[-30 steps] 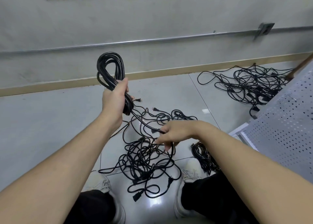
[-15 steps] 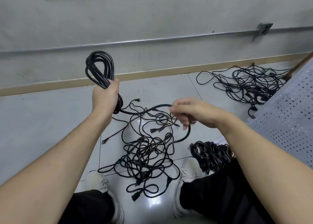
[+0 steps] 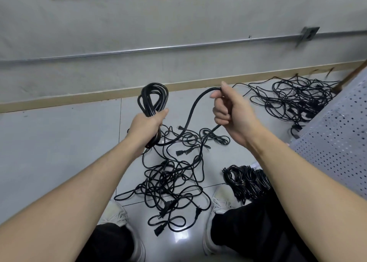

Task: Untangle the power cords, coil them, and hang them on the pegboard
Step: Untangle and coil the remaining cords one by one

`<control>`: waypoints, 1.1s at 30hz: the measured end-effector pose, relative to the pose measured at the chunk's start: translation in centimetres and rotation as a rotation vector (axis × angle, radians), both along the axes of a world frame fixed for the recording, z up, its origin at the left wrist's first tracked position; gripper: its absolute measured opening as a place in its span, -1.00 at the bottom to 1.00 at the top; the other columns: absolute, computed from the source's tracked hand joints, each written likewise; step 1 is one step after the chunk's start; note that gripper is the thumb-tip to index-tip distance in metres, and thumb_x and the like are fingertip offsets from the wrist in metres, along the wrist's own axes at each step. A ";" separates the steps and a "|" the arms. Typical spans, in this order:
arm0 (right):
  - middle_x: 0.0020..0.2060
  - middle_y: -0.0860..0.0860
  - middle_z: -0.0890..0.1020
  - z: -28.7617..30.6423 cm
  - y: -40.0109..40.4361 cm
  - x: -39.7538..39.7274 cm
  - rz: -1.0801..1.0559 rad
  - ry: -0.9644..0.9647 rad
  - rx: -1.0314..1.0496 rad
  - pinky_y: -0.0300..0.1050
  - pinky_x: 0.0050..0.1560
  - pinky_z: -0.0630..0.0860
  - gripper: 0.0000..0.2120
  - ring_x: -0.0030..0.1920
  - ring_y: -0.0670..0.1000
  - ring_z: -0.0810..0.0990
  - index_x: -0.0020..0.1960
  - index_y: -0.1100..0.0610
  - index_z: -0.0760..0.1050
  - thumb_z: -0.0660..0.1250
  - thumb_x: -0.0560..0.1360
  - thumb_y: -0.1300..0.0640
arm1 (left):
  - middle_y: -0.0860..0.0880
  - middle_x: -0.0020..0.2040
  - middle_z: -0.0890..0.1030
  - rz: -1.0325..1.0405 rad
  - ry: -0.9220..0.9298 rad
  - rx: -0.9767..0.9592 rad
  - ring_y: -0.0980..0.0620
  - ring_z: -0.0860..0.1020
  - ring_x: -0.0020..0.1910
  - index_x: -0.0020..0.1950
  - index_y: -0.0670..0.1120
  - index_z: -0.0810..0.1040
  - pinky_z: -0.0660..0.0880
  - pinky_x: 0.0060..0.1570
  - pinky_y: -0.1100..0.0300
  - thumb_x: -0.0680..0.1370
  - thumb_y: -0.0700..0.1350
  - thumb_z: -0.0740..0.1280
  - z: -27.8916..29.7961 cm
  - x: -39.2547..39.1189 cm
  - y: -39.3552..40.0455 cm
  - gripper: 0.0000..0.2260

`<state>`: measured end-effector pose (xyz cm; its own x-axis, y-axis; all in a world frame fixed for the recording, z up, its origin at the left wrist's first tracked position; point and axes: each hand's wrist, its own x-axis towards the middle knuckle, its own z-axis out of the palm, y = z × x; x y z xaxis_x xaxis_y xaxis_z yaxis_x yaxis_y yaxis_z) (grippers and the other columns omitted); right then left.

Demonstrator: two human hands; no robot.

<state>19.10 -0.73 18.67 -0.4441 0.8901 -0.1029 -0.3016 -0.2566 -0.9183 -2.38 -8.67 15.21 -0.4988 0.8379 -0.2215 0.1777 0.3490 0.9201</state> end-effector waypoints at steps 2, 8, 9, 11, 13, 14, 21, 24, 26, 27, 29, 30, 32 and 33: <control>-0.51 -0.06 0.29 0.2 0.1 -0.1 -0.066 -0.030 0.041 -0.24 -0.48 0.09 -0.63 -0.51 -0.08 0.15 -0.17 0.12 0.53 0.16 0.68 -0.05 | -0.02 -0.25 0.56 -0.074 -0.010 0.002 -0.08 0.56 -0.20 -0.25 -0.06 0.59 0.40 -0.17 0.10 0.56 0.21 0.39 0.1 0.9 -0.2 -0.62; -0.46 -0.03 0.39 0.0 -0.4 -0.9 -0.047 -0.138 0.126 -0.19 -0.46 0.16 -0.68 -0.50 -0.06 0.21 -0.13 0.10 0.48 0.18 0.70 -0.04 | 0.02 -0.13 0.64 -0.241 0.033 -0.039 0.07 0.56 -0.17 -0.08 0.08 0.73 0.38 -0.14 0.16 0.45 0.50 0.15 0.6 4.3 -1.1 -0.41; -0.45 -0.03 0.39 -0.1 -0.5 -1.0 -0.056 -0.180 0.151 -0.19 -0.47 0.19 -0.70 -0.50 -0.06 0.22 -0.12 0.09 0.47 0.19 0.70 -0.05 | 0.03 -0.14 0.64 -0.264 0.016 -0.041 0.08 0.56 -0.18 -0.04 0.07 0.74 0.39 -0.13 0.15 0.39 0.55 0.14 0.5 4.7 -1.3 -0.35; -0.46 -0.04 0.40 -0.3 -0.6 -1.3 -0.102 -0.295 0.206 -0.18 -0.46 0.22 -0.71 -0.50 -0.07 0.26 -0.14 0.07 0.46 0.22 0.69 -0.05 | 0.02 -0.16 0.65 -0.323 0.018 -0.019 0.04 0.58 -0.18 0.02 0.02 0.74 0.43 -0.07 0.12 0.32 0.61 0.22 0.1 5.3 -1.5 -0.26; -0.48 -0.06 0.41 -0.5 -0.6 -1.5 -0.158 -0.379 0.256 -0.16 -0.43 0.23 -0.70 -0.50 -0.09 0.30 -0.18 0.07 0.47 0.25 0.67 -0.05 | -0.04 -0.08 0.71 -0.397 0.054 -0.015 -0.01 0.65 -0.05 0.05 -0.05 0.72 0.51 0.09 0.12 0.29 0.57 0.34 -0.1 5.5 -1.4 -0.26; -0.48 -0.09 0.43 -0.6 -0.6 -1.5 -0.189 -0.398 0.275 -0.16 -0.43 0.24 -0.70 -0.49 -0.10 0.33 -0.19 0.06 0.49 0.27 0.66 -0.04 | -0.04 -0.06 0.73 -0.437 0.068 -0.018 -0.01 0.66 -0.01 0.05 -0.08 0.70 0.52 0.17 0.09 0.29 0.51 0.38 -0.3 5.6 -1.3 -0.29; -0.14 -0.03 0.57 -1.5 -0.4 -2.0 -0.357 -0.551 0.378 0.02 0.10 0.49 -0.69 -0.02 -0.03 0.56 -0.30 -0.08 0.52 0.35 0.55 -0.19 | -0.15 -0.30 0.56 -0.536 0.101 0.033 0.06 0.45 -0.32 -0.15 -0.14 0.68 0.37 -0.21 0.11 0.28 0.22 0.25 0.2 6.2 -1.7 -0.53; -0.01 0.05 0.63 -1.6 -1.1 -2.8 -0.256 -0.268 0.092 0.15 0.13 0.60 -0.76 0.01 0.09 0.71 0.03 0.03 0.42 0.36 0.60 -0.11 | 0.01 -0.47 0.41 -0.522 0.062 0.102 -0.04 0.40 -0.39 -0.28 -0.09 0.62 0.35 -0.29 0.07 0.40 0.04 0.23 0.3 6.4 -2.1 -0.73; 0.07 0.09 0.68 -1.3 -1.4 -3.0 -0.177 -0.143 -0.064 0.14 -0.04 0.65 -0.62 -0.12 0.15 0.75 0.24 0.03 0.30 0.38 0.59 -0.11 | 0.04 -0.45 0.40 -0.535 0.079 0.166 -0.20 0.49 -0.25 -0.32 -0.13 0.53 0.46 -0.14 -0.03 0.41 0.02 0.22 -0.1 6.1 -2.1 -0.75; 0.02 0.12 0.71 -1.1 -1.4 -3.0 -0.141 -0.120 -0.092 0.09 -0.13 0.66 -0.55 -0.20 0.14 0.73 0.31 0.06 0.29 0.38 0.59 -0.12 | 0.02 -0.41 0.42 -0.546 0.074 0.172 -0.23 0.52 -0.18 -0.32 -0.16 0.47 0.47 -0.08 -0.03 0.39 0.07 0.22 -0.2 5.9 -2.2 -0.71; -0.12 0.16 0.71 -0.8 -1.3 -2.8 -0.075 -0.111 -0.107 -0.04 -0.27 0.63 -0.54 -0.27 0.13 0.69 0.32 0.14 0.37 0.37 0.59 -0.13 | -0.09 -0.30 0.44 -0.580 0.075 0.125 -0.13 0.50 -0.18 -0.29 -0.18 0.41 0.39 -0.09 0.04 0.40 0.15 0.24 -0.3 5.5 -2.1 -0.63; -0.19 0.15 0.69 -0.8 -1.2 -2.6 -0.066 -0.126 -0.113 -0.08 -0.30 0.60 -0.57 -0.28 0.13 0.68 0.28 0.15 0.42 0.37 0.59 -0.13 | -0.09 -0.27 0.44 -0.601 0.067 0.088 -0.04 0.46 -0.20 -0.28 -0.17 0.40 0.35 -0.09 0.06 0.47 0.14 0.28 -0.3 5.4 -2.1 -0.62; -0.32 0.06 0.56 -1.0 -1.2 -2.5 -0.101 -0.147 -0.148 -0.13 -0.37 0.55 -0.66 -0.34 0.10 0.63 0.18 0.11 0.46 0.39 0.59 -0.12 | 0.04 -0.32 0.45 -0.607 0.009 0.036 0.08 0.42 -0.27 -0.28 -0.12 0.42 0.34 -0.14 0.15 0.60 0.02 0.36 -0.2 5.4 -2.1 -0.67; -0.37 0.02 0.48 -1.1 -1.2 -2.6 -0.132 -0.132 -0.180 -0.15 -0.40 0.53 -0.70 -0.39 0.06 0.58 0.12 0.09 0.45 0.40 0.58 -0.09 | 0.11 -0.37 0.43 -0.607 -0.021 0.019 0.13 0.40 -0.33 -0.28 -0.06 0.41 0.33 -0.19 0.19 0.61 -0.03 0.39 -0.2 5.5 -2.1 -0.69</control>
